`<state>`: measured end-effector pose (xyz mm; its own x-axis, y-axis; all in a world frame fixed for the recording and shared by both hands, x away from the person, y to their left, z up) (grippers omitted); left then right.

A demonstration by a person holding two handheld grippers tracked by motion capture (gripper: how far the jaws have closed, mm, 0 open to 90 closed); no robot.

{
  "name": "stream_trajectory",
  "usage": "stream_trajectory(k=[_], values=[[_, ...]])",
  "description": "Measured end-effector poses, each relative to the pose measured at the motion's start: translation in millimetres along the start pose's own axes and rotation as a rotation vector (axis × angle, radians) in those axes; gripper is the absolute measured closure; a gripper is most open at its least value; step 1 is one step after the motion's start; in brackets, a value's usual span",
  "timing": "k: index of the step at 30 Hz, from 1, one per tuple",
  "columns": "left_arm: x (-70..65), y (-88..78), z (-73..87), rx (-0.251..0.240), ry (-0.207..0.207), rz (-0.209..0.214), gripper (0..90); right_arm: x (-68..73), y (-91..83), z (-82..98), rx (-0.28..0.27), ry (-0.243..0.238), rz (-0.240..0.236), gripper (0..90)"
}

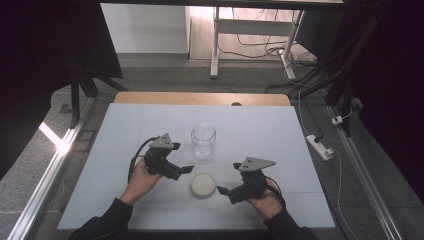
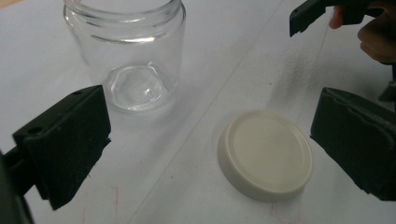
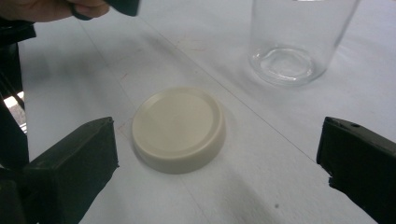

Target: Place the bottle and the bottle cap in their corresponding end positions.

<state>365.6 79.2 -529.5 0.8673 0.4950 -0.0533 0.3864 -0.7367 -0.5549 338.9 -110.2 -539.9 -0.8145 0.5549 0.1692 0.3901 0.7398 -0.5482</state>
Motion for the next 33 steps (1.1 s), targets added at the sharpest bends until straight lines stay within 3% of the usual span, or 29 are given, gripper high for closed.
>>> stream_trajectory(k=[8,13,33], values=[[-10.6,-26.0,12.5,-0.027,-0.033,-0.024,0.0,-5.0,-14.3,5.1,-0.007,0.000,0.032,0.0],[-17.8,-40.1,27.2,-0.017,-0.050,-0.030,0.0,-9.3,-23.5,9.3,-0.009,0.005,0.054,0.0],[-36.2,-96.7,83.8,-0.032,-0.148,-0.097,0.0,-32.2,-73.5,36.3,-0.044,0.092,0.166,0.0]])
Point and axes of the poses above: each handheld gripper's, and its own axes: y roughly forward along the jaws, z roughly out of its underside, x roughly to its left, the point moved 9 cm from there along y, roughly forward along the jaws, and after that the axes turned 6 degrees about y, right-handed, at the moved point
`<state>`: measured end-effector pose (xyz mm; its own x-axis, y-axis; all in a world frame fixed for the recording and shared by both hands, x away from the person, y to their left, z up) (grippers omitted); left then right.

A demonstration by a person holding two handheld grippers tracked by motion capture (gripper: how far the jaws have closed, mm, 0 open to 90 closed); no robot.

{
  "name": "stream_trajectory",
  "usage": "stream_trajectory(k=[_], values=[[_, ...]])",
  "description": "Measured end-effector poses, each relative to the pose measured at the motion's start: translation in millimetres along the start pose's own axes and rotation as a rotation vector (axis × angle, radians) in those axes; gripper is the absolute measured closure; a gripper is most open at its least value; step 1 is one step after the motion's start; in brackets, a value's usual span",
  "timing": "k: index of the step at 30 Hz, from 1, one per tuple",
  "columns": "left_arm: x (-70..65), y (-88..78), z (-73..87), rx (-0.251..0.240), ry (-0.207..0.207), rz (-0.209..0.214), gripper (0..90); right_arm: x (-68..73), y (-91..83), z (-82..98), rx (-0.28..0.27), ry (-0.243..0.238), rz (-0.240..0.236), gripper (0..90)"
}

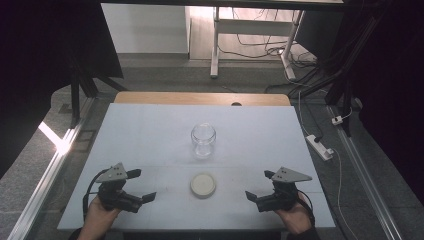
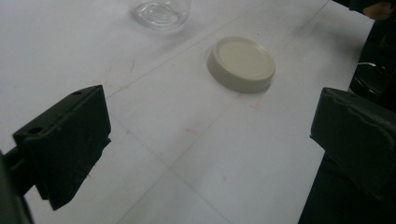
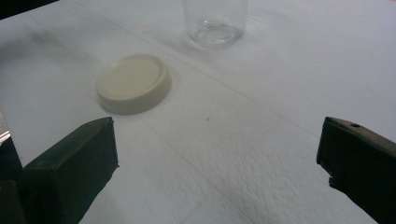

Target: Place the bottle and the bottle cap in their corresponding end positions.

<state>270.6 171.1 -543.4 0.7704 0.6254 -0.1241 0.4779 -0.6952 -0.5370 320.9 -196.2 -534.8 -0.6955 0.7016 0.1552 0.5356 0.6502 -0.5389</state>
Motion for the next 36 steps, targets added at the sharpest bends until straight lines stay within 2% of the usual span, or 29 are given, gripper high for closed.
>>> stream_trajectory(k=[16,21,28,32,36], values=[[8.7,-29.6,43.2,0.058,-0.055,-0.118,0.0,-21.7,-31.4,24.8,0.013,0.055,0.103,0.0],[11.6,-33.4,54.7,0.099,-0.059,-0.162,0.0,-26.6,-39.0,31.8,0.020,0.072,0.127,0.0],[13.9,-40.8,68.1,0.140,-0.079,-0.204,0.0,-31.0,-48.2,42.1,0.038,0.103,0.144,0.0],[15.4,-44.2,70.3,0.136,-0.099,-0.217,0.0,-32.8,-52.5,46.5,0.048,0.122,0.151,0.0],[15.2,-43.4,70.5,0.143,-0.097,-0.217,0.0,-34.3,-54.3,47.4,0.045,0.134,0.155,0.0]])
Point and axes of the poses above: each handheld gripper's, and its own axes: y roughly forward along the jaws, z roughly out of its underside, x roughly to its left, the point moved 9 cm from there along y, roughly forward along the jaws, and after that the axes turned 6 degrees about y, right-handed, at the moved point
